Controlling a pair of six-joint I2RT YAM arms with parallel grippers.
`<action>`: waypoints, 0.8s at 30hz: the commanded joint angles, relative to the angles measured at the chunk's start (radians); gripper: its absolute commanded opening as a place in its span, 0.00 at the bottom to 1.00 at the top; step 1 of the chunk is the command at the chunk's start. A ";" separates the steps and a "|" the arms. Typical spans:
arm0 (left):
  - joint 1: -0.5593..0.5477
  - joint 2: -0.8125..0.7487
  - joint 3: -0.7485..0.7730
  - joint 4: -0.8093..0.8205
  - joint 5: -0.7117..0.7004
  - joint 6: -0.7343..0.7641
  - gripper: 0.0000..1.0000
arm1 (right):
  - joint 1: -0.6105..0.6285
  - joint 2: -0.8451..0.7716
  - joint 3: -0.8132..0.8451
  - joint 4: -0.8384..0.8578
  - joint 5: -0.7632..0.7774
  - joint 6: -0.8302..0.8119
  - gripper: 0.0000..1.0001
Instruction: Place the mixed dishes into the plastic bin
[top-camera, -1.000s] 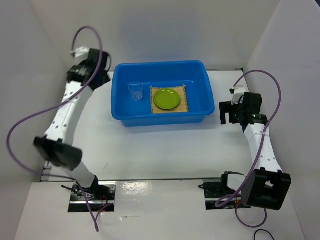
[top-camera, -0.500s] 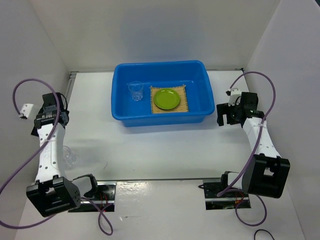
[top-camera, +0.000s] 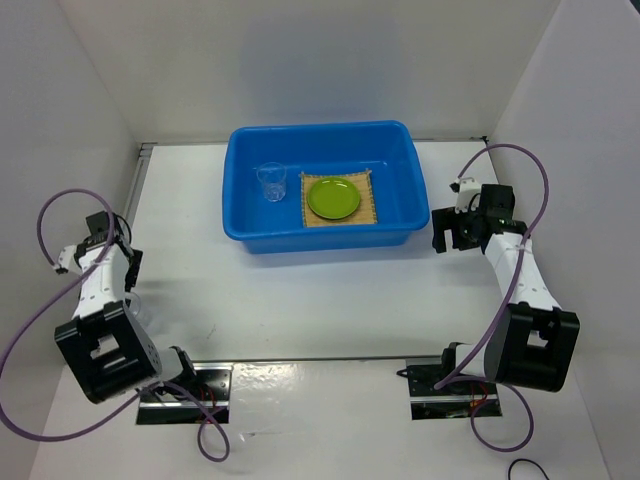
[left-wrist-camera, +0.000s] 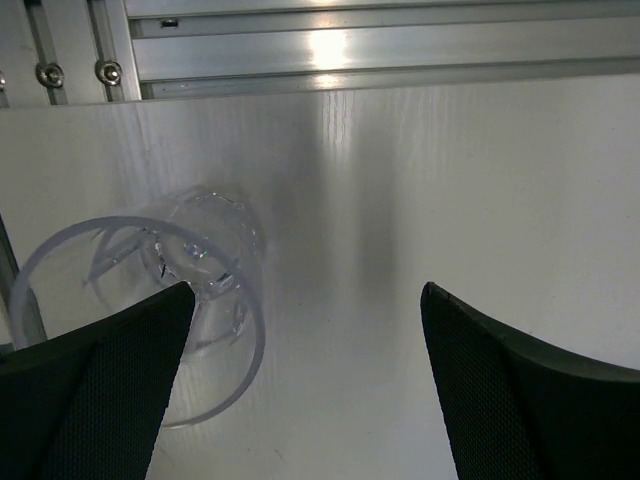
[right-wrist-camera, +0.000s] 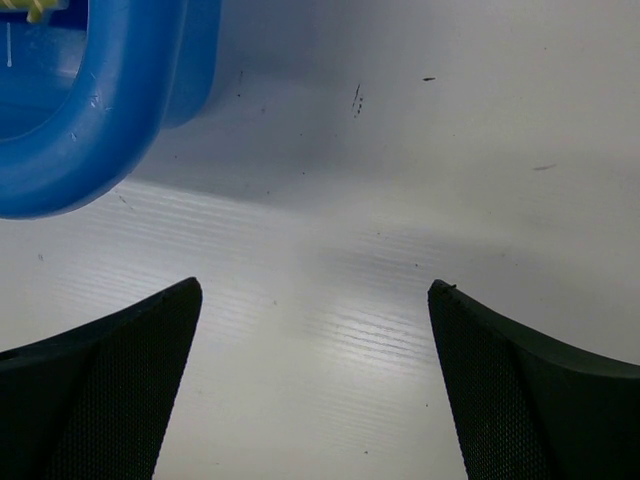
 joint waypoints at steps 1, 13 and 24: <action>0.019 0.061 -0.020 0.084 0.083 0.044 1.00 | -0.008 0.007 0.017 0.006 -0.003 -0.009 0.98; 0.062 0.115 0.049 0.160 0.248 0.243 0.10 | -0.008 0.007 0.017 0.006 -0.003 -0.009 0.98; -0.185 -0.101 0.299 0.507 0.795 0.355 0.00 | -0.017 0.037 0.017 0.006 0.007 -0.009 0.98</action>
